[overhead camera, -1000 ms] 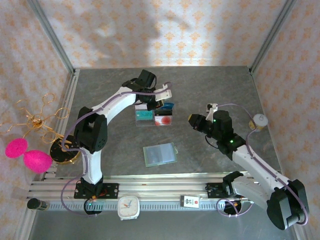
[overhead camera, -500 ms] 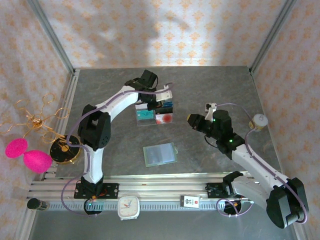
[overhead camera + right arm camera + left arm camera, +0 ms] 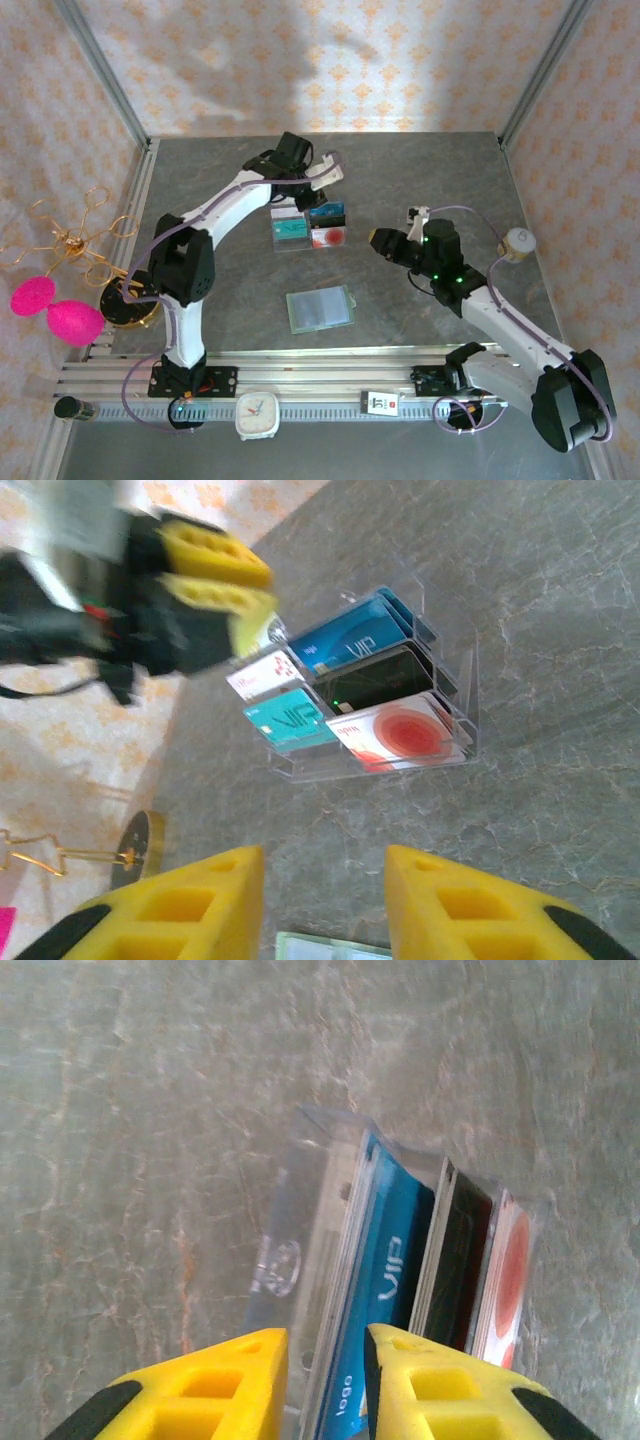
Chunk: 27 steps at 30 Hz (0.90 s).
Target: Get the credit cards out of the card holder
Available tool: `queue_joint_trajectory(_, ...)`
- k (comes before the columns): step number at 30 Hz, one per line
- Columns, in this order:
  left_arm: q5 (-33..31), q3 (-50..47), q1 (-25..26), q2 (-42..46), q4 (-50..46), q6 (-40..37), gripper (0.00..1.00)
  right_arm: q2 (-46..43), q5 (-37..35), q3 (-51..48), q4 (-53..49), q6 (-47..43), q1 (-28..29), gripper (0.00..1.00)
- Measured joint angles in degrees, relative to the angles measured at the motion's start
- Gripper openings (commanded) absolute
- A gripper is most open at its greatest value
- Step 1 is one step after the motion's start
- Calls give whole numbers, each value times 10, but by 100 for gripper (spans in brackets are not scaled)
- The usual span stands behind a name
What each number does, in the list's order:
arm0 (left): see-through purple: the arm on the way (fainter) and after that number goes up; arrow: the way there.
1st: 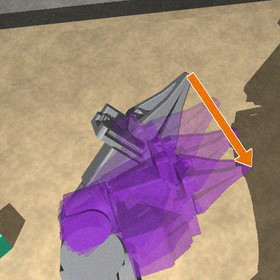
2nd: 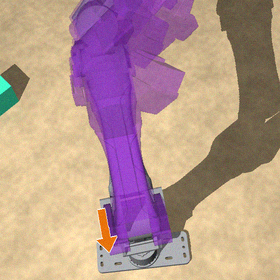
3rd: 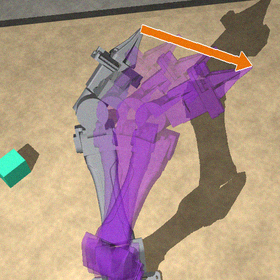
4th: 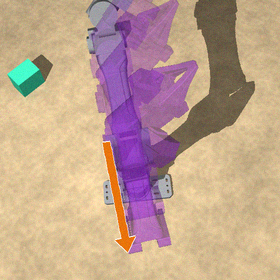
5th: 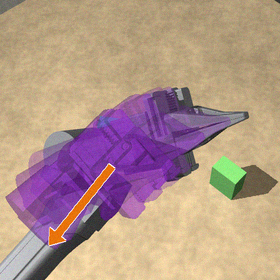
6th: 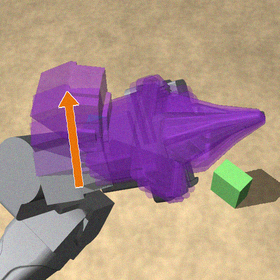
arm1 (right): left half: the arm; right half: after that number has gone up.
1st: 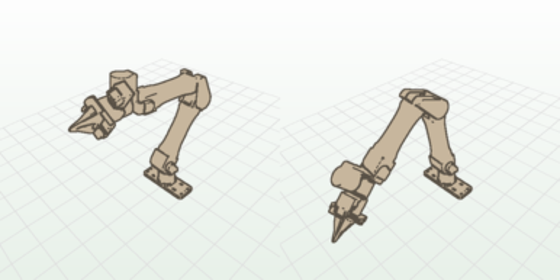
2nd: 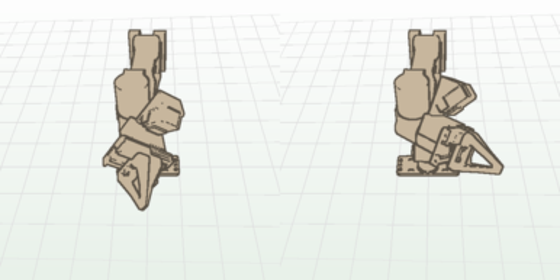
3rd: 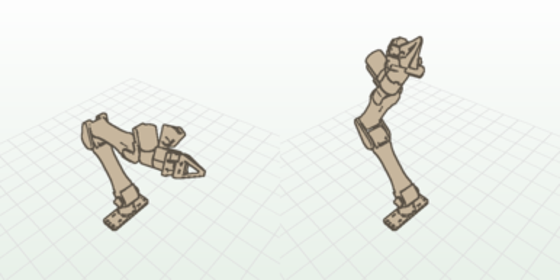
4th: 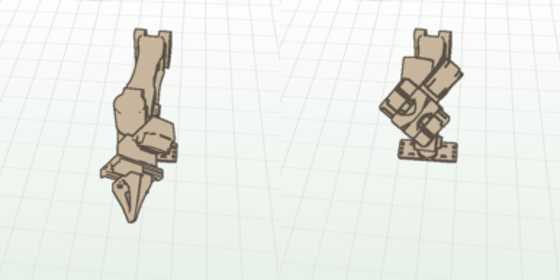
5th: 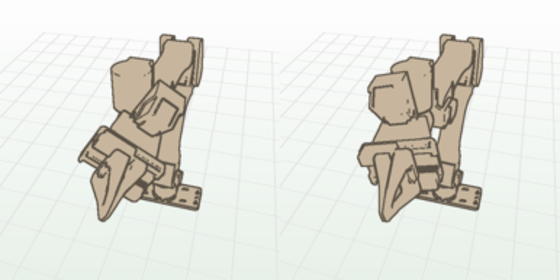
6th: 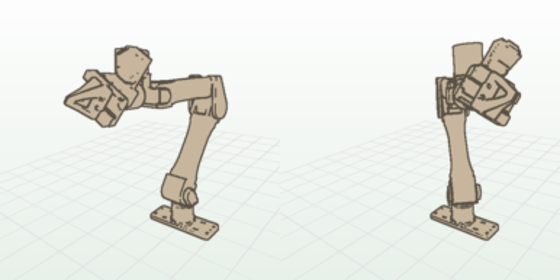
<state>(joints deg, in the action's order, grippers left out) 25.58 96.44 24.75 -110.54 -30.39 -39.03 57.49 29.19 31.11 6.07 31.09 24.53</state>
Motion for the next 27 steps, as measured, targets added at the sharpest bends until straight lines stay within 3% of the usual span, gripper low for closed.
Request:
queue_joint_trajectory(2, 16, -31, 0, 53, 42, 37, 38, 23, -12, 0, -1, -10, 26, 38)
queue_joint_trajectory(7, 71, -163, 4, 232, 208, 179, 40, 68, -71, 1, -18, -39, 146, 41)
queue_joint_trajectory(11, 90, -332, 16, 357, 382, 347, 38, 94, -127, 18, -34, -59, 237, 43)
queue_joint_trajectory(15, 67, -534, 21, 429, 527, 523, 39, 163, -183, 56, -36, -75, 312, 43)
queue_joint_trajectory(20, 13, -717, 24, 483, 575, 700, 40, 267, -238, 99, -36, -87, 385, 43)
queue_joint_trajectory(27, -54, -796, 34, 602, 585, 797, 40, 359, -300, 132, -41, -92, 436, 44)
